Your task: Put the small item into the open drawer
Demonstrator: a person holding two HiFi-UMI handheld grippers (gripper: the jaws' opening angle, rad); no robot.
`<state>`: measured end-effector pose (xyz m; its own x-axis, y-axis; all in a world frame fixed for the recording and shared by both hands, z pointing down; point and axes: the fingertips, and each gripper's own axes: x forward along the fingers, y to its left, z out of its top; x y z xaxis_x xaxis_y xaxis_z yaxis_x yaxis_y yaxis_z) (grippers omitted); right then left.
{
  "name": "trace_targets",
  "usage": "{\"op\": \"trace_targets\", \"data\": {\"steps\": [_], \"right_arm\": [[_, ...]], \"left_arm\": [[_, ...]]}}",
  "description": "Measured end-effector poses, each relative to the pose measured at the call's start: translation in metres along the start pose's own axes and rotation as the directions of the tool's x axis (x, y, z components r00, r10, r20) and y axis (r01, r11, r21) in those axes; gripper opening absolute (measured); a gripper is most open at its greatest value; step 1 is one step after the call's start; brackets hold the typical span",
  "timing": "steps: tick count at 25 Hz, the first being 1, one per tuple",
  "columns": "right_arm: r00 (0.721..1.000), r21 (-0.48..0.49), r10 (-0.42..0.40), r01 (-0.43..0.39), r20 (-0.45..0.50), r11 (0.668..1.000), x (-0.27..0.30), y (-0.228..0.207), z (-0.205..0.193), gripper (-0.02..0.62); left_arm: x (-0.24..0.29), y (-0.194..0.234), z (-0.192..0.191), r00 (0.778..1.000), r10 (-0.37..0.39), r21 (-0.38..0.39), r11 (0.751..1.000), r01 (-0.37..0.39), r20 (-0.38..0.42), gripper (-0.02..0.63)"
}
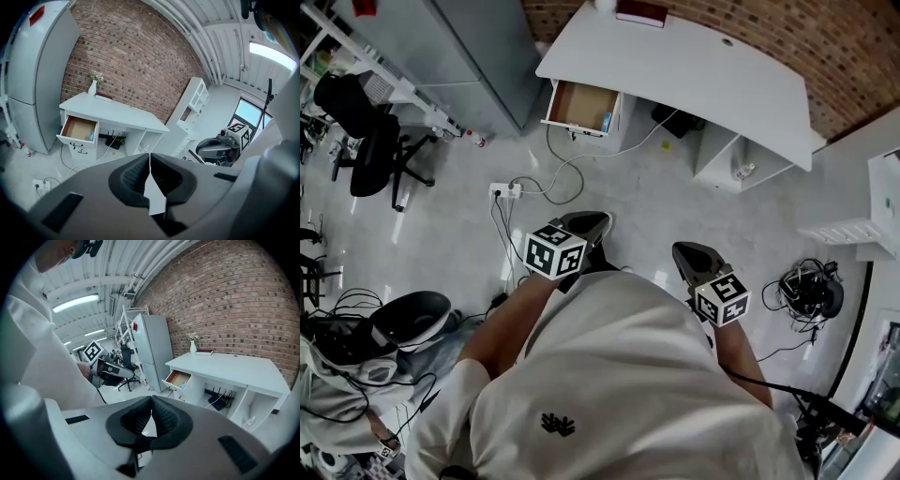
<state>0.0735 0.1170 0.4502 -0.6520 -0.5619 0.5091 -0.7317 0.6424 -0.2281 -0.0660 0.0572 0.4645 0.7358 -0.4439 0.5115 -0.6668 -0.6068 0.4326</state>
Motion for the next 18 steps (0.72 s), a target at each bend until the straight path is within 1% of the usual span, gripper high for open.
{"op": "trace_targets", "data": {"steps": [18], "right_arm": [[1.000,-0.022,0.007,-0.007,-0.011,1.000,0.0057,0.0050,0.0025,0.029]], "left_arm": [[-0.0033,0.0056,-0.0065,1.000,-0.003,-0.005,1.000,0.003,-0.012,0.029]]}}
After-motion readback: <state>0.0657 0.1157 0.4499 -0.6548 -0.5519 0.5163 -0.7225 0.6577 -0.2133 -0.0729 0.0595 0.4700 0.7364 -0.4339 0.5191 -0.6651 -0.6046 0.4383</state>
